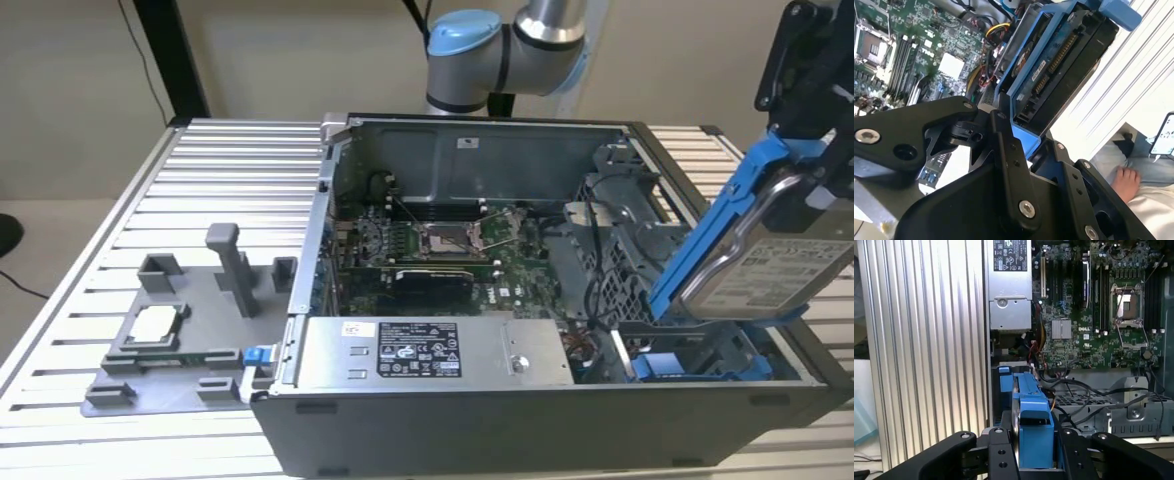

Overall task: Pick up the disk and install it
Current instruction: 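Insert the disk into the insertion slot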

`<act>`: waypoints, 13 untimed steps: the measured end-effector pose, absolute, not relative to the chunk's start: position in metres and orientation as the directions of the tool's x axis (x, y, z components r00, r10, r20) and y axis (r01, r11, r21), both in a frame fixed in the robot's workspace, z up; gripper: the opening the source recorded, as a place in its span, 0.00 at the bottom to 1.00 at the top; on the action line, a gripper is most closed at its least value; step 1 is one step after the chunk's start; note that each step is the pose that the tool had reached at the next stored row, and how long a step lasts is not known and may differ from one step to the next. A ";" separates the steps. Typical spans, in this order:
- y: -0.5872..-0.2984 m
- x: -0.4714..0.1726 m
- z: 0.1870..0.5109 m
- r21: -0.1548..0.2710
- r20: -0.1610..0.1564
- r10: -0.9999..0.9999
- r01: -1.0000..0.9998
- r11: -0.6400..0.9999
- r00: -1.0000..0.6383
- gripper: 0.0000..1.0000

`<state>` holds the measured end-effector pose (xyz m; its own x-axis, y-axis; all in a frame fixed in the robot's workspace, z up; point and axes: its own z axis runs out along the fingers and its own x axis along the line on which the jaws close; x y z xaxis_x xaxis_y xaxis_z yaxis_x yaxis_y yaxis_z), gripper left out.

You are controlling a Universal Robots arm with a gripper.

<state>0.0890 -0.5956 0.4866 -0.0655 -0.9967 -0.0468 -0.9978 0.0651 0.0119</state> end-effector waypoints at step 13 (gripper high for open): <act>-0.596 0.089 0.463 0.012 -0.047 -0.998 -0.999 0.045 -0.046 0.00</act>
